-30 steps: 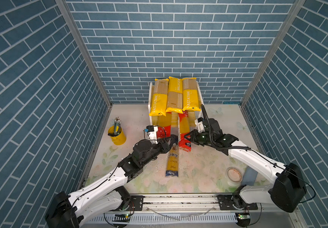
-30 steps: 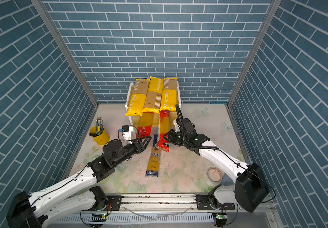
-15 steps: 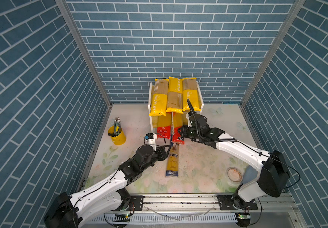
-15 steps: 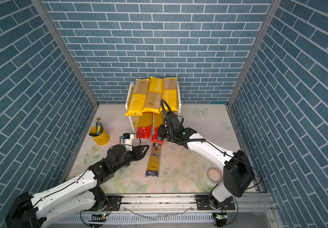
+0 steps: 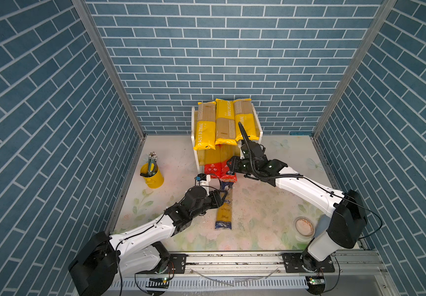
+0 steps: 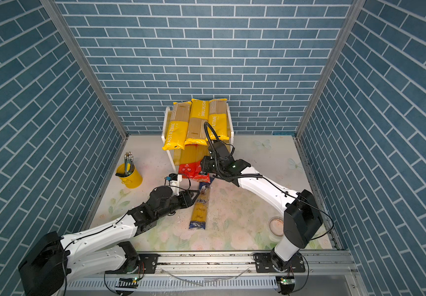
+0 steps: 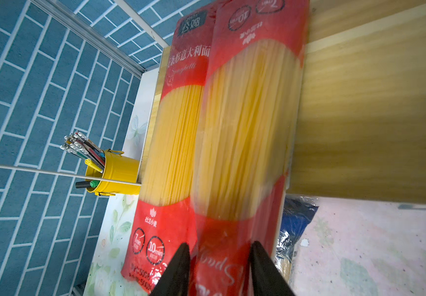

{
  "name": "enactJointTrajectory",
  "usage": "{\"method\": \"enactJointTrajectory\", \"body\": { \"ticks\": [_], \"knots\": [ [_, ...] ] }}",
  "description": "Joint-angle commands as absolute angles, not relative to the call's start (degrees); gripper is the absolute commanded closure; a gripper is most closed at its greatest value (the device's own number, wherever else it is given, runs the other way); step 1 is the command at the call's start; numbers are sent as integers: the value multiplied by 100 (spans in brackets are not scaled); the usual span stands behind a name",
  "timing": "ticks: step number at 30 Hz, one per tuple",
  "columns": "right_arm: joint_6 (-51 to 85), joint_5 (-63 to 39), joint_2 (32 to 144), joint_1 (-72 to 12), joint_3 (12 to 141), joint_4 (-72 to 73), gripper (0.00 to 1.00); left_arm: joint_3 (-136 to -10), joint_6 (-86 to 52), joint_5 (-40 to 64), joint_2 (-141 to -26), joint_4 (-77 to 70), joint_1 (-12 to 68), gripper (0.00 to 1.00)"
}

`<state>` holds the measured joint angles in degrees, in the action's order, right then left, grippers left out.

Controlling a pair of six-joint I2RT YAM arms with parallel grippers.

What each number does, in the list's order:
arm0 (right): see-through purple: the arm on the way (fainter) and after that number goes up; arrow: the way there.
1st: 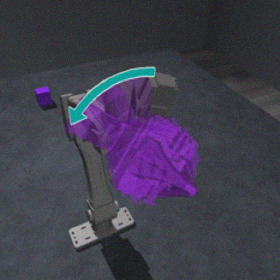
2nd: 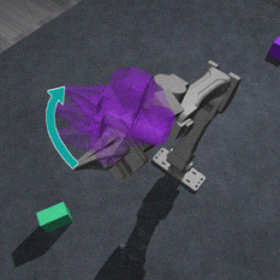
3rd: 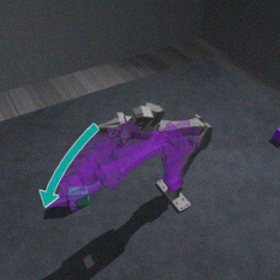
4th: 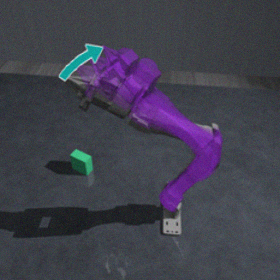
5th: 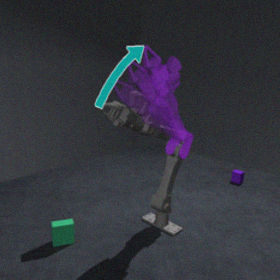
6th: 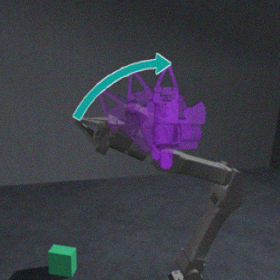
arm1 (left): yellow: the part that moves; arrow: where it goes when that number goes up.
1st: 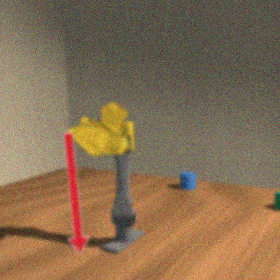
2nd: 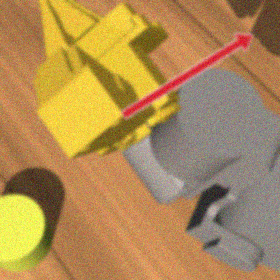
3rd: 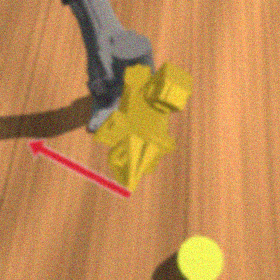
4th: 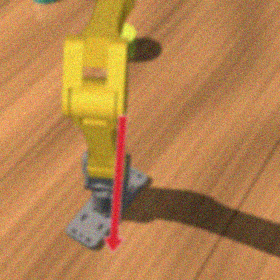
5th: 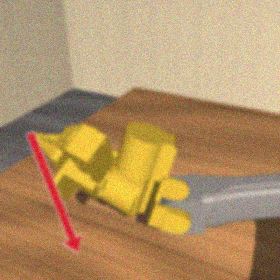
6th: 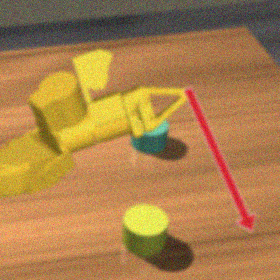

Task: Arrange pasta packages on shelves
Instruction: Place the pasta bag on the shelf.

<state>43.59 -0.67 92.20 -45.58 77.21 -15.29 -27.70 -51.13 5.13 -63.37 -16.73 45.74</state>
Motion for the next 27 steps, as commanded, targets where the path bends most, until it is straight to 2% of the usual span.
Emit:
{"method": "enactJointTrajectory", "body": {
  "ticks": [1,13,27],
  "knots": [
    [4067,-205,8723,-4544,7622,-1086,59,-3086,-4974,589,-6488,-1965,4597,49],
    [4263,-111,7424,-4544,6385,-1323,60,-3956,-4800,350,-7467,-2022,4462,49],
    [4980,-99,6720,-4760,4951,-1582,62,-4499,-4501,598,-7539,-1589,4267,46]
  ]
}}
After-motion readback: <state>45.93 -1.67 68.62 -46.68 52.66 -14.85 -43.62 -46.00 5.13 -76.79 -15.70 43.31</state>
